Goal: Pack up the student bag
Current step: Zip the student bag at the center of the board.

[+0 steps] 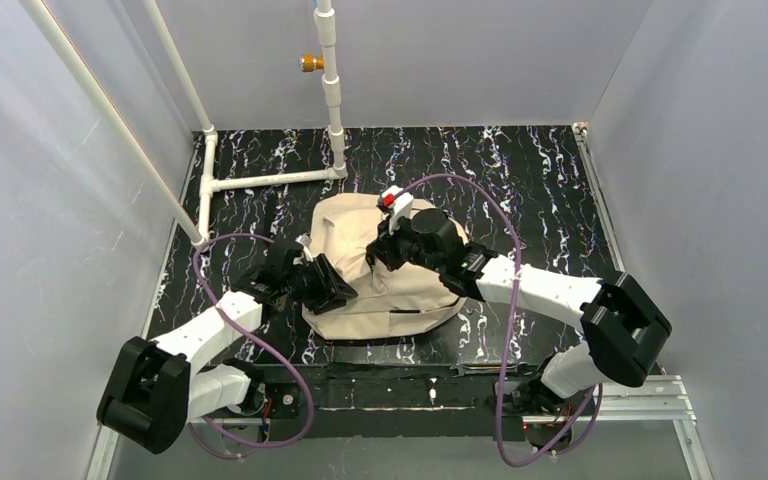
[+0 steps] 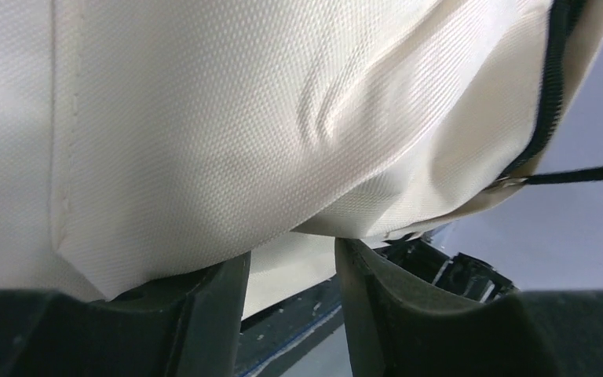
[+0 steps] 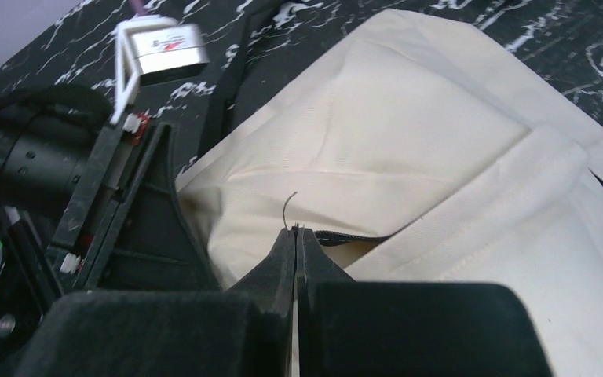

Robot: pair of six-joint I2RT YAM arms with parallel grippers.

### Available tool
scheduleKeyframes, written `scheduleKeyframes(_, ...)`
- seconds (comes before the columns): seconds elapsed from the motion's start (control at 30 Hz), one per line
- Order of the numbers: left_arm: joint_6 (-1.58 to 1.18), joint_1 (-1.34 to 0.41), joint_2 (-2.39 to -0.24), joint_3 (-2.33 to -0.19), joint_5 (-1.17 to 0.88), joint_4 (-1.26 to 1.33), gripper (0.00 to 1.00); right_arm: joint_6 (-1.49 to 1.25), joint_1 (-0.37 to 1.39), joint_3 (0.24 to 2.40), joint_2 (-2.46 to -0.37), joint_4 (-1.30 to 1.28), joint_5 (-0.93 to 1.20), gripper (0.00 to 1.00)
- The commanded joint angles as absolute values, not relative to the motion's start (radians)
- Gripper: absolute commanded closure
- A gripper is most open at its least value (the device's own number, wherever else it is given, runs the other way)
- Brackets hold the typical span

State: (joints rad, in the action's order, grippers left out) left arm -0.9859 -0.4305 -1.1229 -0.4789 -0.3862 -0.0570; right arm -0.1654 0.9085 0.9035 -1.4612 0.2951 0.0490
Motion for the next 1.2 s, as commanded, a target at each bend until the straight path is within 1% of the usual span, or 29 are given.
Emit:
scheduleKeyframes(0.0,-0.849,-0.430,-1.167,-0.428,-0.231,-0.205,0.56,-0.306,0.882,0.921,-1.442,0.539,-0.196,0.99)
scheduleKeyframes(0.07,-0.820,-0.430,-1.167,-0.430,-0.267,-0.188,0.54,-0.363,0.851,0.945,-1.480,0.549,-0.189,0.99)
scheduleKeyframes(0.13,-0.779,-0.435,-1.130,-0.434,-0.340,-0.139,0.48,-0.368,0.830,0.981,-1.516,0.539,-0.123,0.99)
scheduleKeyframes(0.17,-0.753,-0.448,-1.079,-0.443,-0.378,-0.107,0.43,-0.360,0.829,0.996,-1.523,0.514,-0.095,0.99)
scheduleKeyframes(0.23,-0.684,-0.496,-0.990,-0.488,-0.400,-0.090,0.39,-0.352,0.827,0.996,-1.520,0.505,-0.001,0.99)
scheduleKeyframes(0.3,-0.629,-0.557,-0.927,-0.548,-0.361,-0.089,0.37,-0.348,0.827,0.993,-1.503,0.454,0.062,0.99)
scheduleKeyframes(0.37,-0.601,-0.626,-0.901,-0.584,-0.281,-0.049,0.36,-0.382,0.827,0.979,-1.483,0.429,0.093,0.99)
scheduleKeyframes(0.47,-0.647,-0.708,-0.932,-0.587,-0.132,0.082,0.37,-0.478,0.828,0.936,-1.433,0.455,0.107,0.99)
scheduleKeyframes(0.5,-0.653,-0.725,-0.964,-0.594,-0.113,0.113,0.38,-0.500,0.828,0.928,-1.421,0.466,0.103,0.99)
scheduleKeyframes(0.57,-0.648,-0.754,-1.046,-0.635,-0.086,0.136,0.42,-0.525,0.828,0.922,-1.404,0.478,0.103,0.99)
scheduleKeyframes(0.63,-0.660,-0.781,-1.143,-0.662,0.025,0.158,0.49,-0.541,0.828,0.926,-1.396,0.474,0.104,0.99)
scheduleKeyframes(0.67,-0.662,-0.812,-1.148,-0.635,0.122,0.222,0.52,-0.545,0.828,0.926,-1.393,0.474,0.103,0.99)
scheduleKeyframes(0.7,-0.668,-0.819,-1.148,-0.591,0.154,0.312,0.52,-0.553,0.828,0.922,-1.390,0.477,0.103,0.99)
scheduleKeyframes(0.73,-0.669,-0.820,-1.157,-0.578,0.155,0.374,0.53,-0.558,0.828,0.919,-1.390,0.480,0.104,0.99)
scheduleKeyframes(0.8,-0.654,-0.820,-1.189,-0.586,0.156,0.399,0.59,-0.567,0.828,0.914,-1.391,0.483,0.109,0.99)
scheduleKeyframes(0.87,-0.652,-0.821,-1.228,-0.603,0.141,0.431,0.71,-0.572,0.828,0.911,-1.390,0.485,0.115,0.99)
scheduleKeyframes(0.9,-0.646,-0.820,-1.256,-0.610,0.111,0.431,0.80,-0.572,0.828,0.911,-1.391,0.491,0.109,0.99)
scheduleKeyframes(0.93,-0.663,-0.820,-1.251,-0.587,0.118,0.430,0.89,-0.573,0.829,0.912,-1.391,0.495,0.102,0.99)
scheduleKeyframes(0.97,-0.670,-0.820,-1.231,-0.545,0.133,0.429,1.00,-0.575,0.828,0.913,-1.395,0.504,0.081,0.99)
scheduleKeyframes(1.0,-0.682,-0.820,-1.198,-0.492,0.127,0.428,1.00,-0.567,0.827,0.917,-1.402,0.508,0.038,0.99)
scheduleKeyframes(1.17,-0.688,-0.820,-1.167,-0.401,0.021,0.410,1.00,-0.560,0.803,0.941,-1.460,0.584,-0.045,0.99)
